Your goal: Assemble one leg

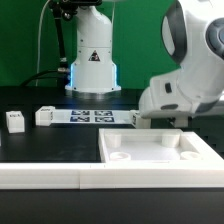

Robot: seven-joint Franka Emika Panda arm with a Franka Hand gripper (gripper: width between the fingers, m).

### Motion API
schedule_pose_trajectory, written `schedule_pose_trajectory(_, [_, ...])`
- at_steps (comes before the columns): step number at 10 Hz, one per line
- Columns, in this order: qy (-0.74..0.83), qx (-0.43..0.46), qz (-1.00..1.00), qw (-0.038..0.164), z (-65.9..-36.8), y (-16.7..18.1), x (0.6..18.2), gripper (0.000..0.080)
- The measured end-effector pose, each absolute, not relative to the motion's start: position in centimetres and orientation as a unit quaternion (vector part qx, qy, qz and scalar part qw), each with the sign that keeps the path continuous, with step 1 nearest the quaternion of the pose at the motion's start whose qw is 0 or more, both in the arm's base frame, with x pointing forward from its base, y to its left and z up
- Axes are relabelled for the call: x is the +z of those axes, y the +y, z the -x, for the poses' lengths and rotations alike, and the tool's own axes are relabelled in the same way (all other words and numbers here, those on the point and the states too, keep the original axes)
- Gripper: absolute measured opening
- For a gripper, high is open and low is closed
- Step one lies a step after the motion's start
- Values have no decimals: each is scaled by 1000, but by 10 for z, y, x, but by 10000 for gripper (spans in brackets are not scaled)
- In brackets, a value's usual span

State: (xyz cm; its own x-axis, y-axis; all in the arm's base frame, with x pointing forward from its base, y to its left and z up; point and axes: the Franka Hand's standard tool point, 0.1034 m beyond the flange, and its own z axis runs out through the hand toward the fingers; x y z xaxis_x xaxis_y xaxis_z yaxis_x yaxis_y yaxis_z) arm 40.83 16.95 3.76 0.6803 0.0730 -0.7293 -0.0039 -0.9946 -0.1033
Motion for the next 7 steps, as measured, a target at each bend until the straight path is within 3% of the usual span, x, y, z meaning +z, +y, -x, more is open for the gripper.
schedule_pose_trajectory(3, [-21,375,925,57,-427,161,80,292])
schedule_pose_trajectory(4, [-21,367,928,58,-431,160,86,292])
schedule_pose_trajectory(7, [-16,305,950,60,-440,161,81,292])
